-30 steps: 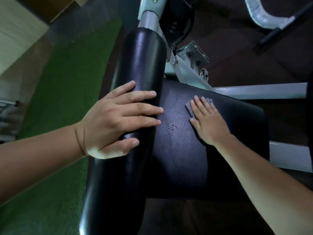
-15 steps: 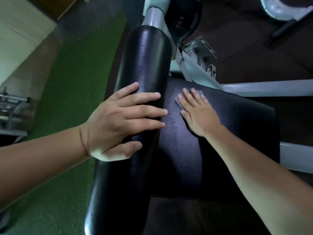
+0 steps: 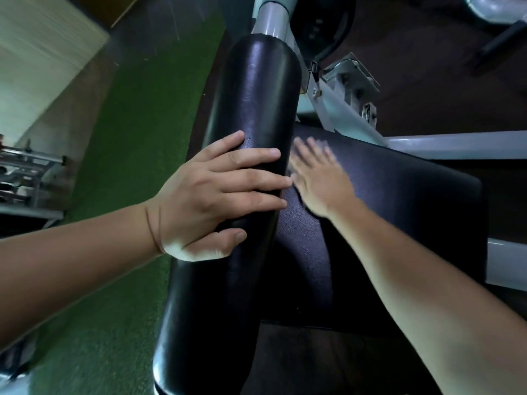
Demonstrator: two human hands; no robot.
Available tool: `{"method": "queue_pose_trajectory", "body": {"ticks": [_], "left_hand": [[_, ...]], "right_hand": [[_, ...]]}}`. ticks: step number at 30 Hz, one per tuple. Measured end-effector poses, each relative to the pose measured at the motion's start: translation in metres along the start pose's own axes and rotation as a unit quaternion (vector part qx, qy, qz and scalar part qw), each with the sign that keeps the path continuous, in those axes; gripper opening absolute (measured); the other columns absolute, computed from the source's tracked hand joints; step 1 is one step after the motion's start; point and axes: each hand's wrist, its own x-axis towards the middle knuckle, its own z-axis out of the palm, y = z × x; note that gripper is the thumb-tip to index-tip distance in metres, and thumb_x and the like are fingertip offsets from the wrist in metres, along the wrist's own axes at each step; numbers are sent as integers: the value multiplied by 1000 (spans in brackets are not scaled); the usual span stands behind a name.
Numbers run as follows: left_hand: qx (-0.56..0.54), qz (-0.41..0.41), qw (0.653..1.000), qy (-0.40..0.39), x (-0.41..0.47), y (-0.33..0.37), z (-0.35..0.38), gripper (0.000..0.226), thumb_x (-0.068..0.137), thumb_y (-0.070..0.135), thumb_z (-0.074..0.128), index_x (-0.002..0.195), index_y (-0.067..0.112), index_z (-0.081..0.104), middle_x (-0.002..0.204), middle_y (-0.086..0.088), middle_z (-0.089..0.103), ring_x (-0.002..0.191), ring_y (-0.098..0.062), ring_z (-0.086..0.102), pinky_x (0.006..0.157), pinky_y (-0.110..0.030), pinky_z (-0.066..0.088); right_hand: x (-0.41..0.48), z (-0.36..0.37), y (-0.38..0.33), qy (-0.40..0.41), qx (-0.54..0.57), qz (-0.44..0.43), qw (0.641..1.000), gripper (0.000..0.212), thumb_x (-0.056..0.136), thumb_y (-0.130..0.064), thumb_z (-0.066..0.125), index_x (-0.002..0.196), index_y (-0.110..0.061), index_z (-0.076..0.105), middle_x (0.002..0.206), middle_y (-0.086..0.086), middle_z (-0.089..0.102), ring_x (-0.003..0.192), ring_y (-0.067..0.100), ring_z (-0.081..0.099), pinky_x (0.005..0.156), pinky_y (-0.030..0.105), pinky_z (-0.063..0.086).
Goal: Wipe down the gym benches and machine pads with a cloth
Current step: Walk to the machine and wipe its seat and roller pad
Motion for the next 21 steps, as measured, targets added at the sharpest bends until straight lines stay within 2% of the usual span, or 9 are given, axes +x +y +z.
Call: {"method": "queue_pose_trajectory", "body": {"ticks": [2,5,9,12,16,19,21], "left_hand": [[2,-1,1000,3,0,0,1,66,102,53,23,133,19,70,148,1,59,151,-30,38,124,-61,18],[4,0,1000,1,-1,0,2,65,102,53,24,133,19,70,148,1,59,151,-29,38,124,-61,17],[21,2,1000,-5,0,1,1,68,102,55,22,132,19,71,147,0,59,151,-30,39,125,-58,17],[29,4,1000,-3,0,0,0,68,102,56,21,132,20,71,148,0,60,151,-29,39,125,-58,17],[23,4,1000,4,0,0,1,67,102,55,23,132,20,71,146,0,61,151,-29,38,124,-60,18],[26,9,1000,10,-1,0,1,66,102,54,23,131,18,71,146,-1,61,151,-29,40,123,-62,21],[31,14,999,14,-1,0,1,63,102,52,26,131,18,71,146,-2,61,151,-29,40,122,-63,22]], "right_hand": [[26,-6,11,10,3,59,998,59,108,-41,26,163,-22,22,172,3,14,159,26,9,129,47,6],[12,3,-15,40,0,95,995,59,107,-40,32,162,-18,25,171,8,18,158,31,13,128,52,9],[-70,21,-62,42,16,24,999,58,106,-38,40,158,-14,31,168,10,26,156,33,19,125,56,16],[-70,21,-49,31,17,-16,999,58,106,-37,42,159,-16,31,168,7,27,156,30,20,126,53,17],[-18,12,-22,26,3,51,998,60,107,-42,27,163,-20,22,172,3,16,159,27,11,128,50,10],[-31,16,-43,36,13,78,996,60,107,-41,33,162,-17,25,171,7,19,158,31,14,127,54,12],[-72,22,-65,43,10,37,998,59,107,-40,37,160,-16,29,169,8,24,157,32,18,126,55,15]]}}
